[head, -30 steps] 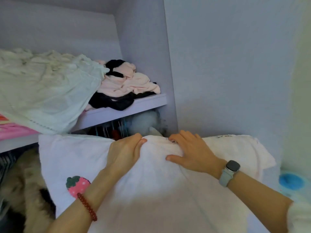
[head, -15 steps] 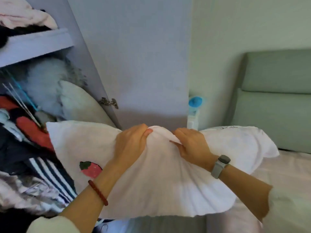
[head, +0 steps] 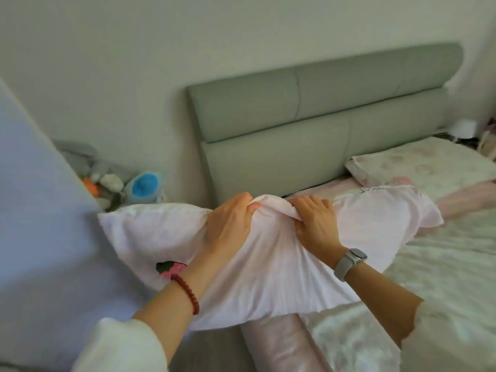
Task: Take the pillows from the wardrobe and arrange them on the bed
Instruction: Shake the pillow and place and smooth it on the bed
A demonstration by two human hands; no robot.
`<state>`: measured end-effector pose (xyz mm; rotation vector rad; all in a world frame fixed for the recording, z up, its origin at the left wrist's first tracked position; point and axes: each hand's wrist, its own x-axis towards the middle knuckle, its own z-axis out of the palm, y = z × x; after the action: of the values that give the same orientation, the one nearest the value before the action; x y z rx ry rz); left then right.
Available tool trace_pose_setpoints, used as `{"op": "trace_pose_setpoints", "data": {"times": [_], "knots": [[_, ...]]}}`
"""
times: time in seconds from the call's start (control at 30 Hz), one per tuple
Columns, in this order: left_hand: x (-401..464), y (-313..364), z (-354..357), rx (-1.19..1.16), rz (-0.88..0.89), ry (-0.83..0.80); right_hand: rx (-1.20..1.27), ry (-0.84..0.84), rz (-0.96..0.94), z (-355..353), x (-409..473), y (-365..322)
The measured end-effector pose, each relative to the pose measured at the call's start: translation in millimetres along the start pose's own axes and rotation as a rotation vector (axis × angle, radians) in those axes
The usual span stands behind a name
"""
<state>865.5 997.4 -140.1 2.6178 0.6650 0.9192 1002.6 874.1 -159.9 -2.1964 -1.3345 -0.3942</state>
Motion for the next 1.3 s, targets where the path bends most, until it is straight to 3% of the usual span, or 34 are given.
{"op": "trace_pose_setpoints", "data": {"times": [0.17, 0.33, 0.47, 0.5, 0.57, 0.67, 0.73, 0.8, 0.87, 1.03, 1.3], "knots": [[134.9, 9.4, 68.3, 0.001, 0.044, -0.130, -0.099, 0.037, 0.170, 5.9, 89.5, 78.3], [222.2, 21.2, 93.5, 0.058, 0.153, 0.089, -0.066, 0.199, 0.171, 2.0, 168.2, 122.9], [229.6, 26.3, 113.3, 0.116, 0.349, 0.200, 0.009, 0.310, 0.210, 18.3, 170.0, 148.7], [223.2, 26.5, 125.6, 0.124, 0.368, 0.126, 0.020, 0.299, 0.239, 29.6, 159.6, 157.4], [204.1, 23.7, 158.0, 0.131, 0.312, -0.244, 0.010, 0.147, 0.374, 58.7, 128.8, 176.9], [177.3, 1.4, 215.7, 0.135, 0.177, -0.793, -0.008, -0.310, 0.753, 105.8, 71.7, 206.3], [169.3, -17.5, 243.7, 0.112, 0.112, -0.930, 0.080, -0.527, 0.947, 132.9, 38.3, 218.7], [170.4, -39.5, 267.6, 0.112, 0.057, -0.974, 0.173, -0.576, 1.070, 154.5, 18.6, 221.6], [177.4, -63.6, 290.9, 0.114, 0.009, -0.997, 0.262, -0.537, 1.186, 173.1, 11.7, 218.4], [206.7, -140.5, 370.1, 0.119, -0.152, -1.022, 0.508, -0.260, 1.533, 233.8, 16.9, 219.8], [241.7, -252.1, 485.7, 0.139, -0.262, -1.019, 0.772, 0.110, 1.897, 339.2, 25.9, 241.8]]}}
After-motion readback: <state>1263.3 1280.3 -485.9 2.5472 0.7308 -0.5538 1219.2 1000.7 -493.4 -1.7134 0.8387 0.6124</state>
